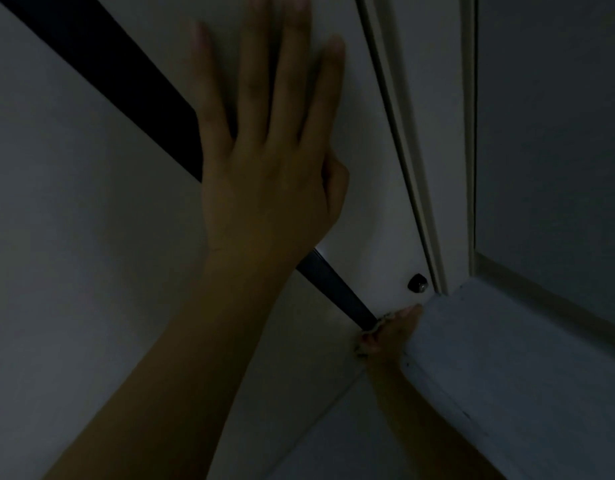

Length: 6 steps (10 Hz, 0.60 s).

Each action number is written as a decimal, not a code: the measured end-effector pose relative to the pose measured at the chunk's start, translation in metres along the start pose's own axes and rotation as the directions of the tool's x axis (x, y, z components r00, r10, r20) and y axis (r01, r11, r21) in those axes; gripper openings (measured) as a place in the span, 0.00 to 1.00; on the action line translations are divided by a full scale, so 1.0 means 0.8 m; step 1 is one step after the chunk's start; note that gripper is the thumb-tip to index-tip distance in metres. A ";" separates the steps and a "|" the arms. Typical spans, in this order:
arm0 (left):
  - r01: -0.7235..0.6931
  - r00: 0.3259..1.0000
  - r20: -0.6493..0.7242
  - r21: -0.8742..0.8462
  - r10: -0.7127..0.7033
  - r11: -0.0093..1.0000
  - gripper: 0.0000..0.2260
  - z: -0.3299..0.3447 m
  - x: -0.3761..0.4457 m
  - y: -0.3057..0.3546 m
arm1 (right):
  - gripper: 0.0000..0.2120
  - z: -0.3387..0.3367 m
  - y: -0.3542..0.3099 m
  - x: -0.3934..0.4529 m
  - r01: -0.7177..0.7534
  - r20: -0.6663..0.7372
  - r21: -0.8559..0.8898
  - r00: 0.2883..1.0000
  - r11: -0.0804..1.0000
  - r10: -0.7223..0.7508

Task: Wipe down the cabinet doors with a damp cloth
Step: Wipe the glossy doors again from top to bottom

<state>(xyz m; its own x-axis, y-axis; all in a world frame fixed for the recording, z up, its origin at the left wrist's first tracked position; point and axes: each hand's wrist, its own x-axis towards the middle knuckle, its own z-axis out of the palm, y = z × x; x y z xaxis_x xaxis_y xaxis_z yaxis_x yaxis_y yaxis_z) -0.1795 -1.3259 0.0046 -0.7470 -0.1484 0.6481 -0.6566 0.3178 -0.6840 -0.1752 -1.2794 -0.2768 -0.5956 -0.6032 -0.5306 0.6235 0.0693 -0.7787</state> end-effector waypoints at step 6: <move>0.097 0.993 0.015 -0.632 -0.113 0.769 0.20 -0.073 0.010 -0.069 | 0.23 0.093 -0.216 -0.101 0.809 0.262 -0.176 0.587 0.560 -0.766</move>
<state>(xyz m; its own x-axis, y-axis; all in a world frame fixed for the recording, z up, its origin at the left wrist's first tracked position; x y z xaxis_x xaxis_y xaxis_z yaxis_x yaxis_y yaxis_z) -0.1428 -1.2902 0.0672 -0.6692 -0.1976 0.7164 -0.5117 0.8215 -0.2515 -0.1971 -1.3022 -0.0746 -0.6948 -0.6151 0.3727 -0.2222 -0.3092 -0.9247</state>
